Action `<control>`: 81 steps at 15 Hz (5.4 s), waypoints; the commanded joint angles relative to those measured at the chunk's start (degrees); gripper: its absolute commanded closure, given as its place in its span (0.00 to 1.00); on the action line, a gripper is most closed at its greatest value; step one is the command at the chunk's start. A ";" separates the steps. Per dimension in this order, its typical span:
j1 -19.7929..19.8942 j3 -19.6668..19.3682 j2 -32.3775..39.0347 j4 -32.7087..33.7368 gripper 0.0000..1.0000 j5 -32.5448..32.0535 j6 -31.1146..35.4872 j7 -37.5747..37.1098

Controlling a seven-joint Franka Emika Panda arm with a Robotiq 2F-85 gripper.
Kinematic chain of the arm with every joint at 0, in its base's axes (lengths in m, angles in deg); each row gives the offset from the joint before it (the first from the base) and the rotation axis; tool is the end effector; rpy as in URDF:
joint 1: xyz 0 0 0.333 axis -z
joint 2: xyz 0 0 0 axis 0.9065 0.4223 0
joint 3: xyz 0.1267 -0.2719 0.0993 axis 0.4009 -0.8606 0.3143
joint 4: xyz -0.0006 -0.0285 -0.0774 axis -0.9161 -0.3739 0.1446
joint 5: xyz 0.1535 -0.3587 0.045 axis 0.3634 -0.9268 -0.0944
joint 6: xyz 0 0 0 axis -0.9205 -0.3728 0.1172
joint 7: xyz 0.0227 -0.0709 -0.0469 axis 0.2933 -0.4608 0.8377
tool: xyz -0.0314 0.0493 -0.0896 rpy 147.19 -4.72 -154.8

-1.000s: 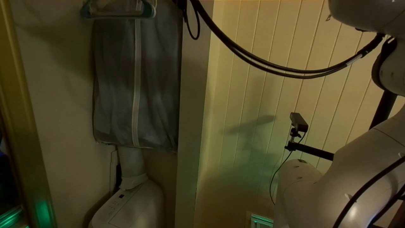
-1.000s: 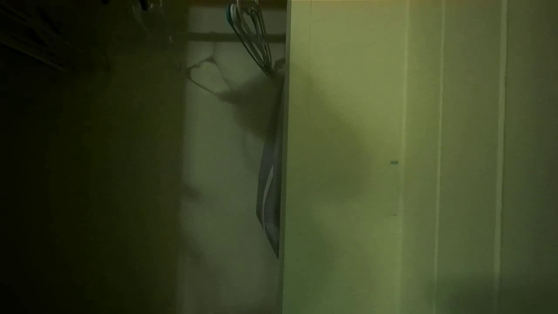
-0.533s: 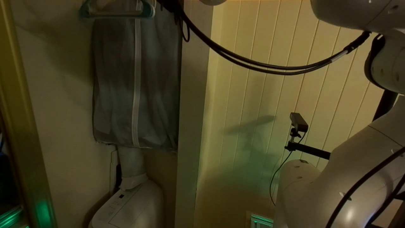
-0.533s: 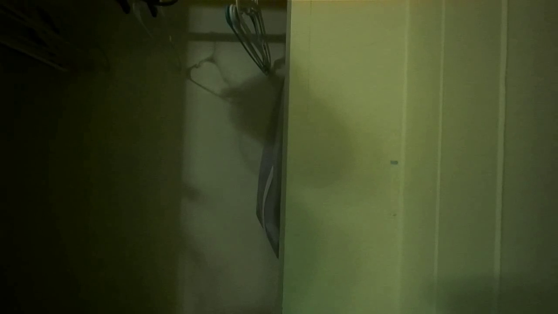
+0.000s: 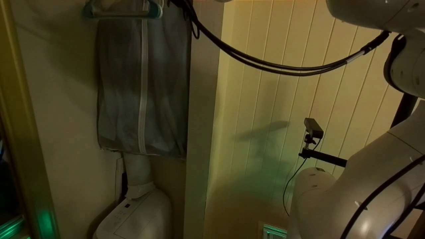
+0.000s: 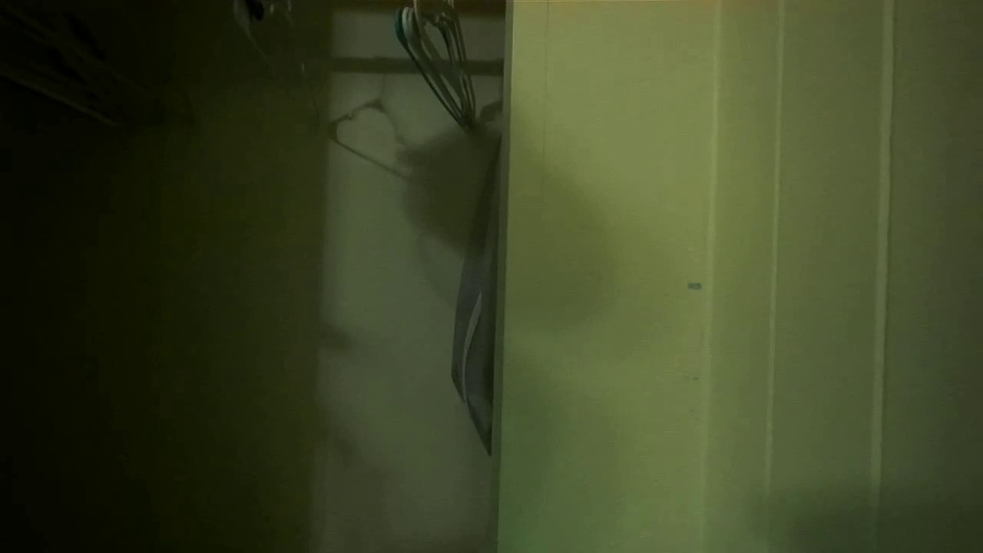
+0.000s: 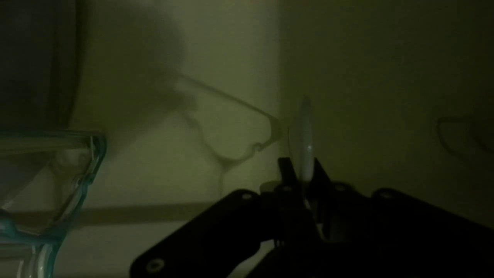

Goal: Shift the coat hanger to the right

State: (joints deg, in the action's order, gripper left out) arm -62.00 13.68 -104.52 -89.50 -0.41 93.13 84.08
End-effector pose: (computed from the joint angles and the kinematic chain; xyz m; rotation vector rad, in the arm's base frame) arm 0.3895 0.0305 0.8440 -2.4737 -0.0056 -1.9096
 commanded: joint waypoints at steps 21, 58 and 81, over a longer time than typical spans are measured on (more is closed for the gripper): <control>11.75 2.74 -18.70 -21.48 0.98 -4.27 5.74 -6.32; 20.33 6.53 5.92 7.21 0.98 -15.05 -0.07 -9.25; -4.59 -3.07 -16.42 -15.23 0.00 -14.51 -10.29 12.17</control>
State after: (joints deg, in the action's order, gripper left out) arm -66.66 11.98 -115.11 -97.86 -14.45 89.36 93.27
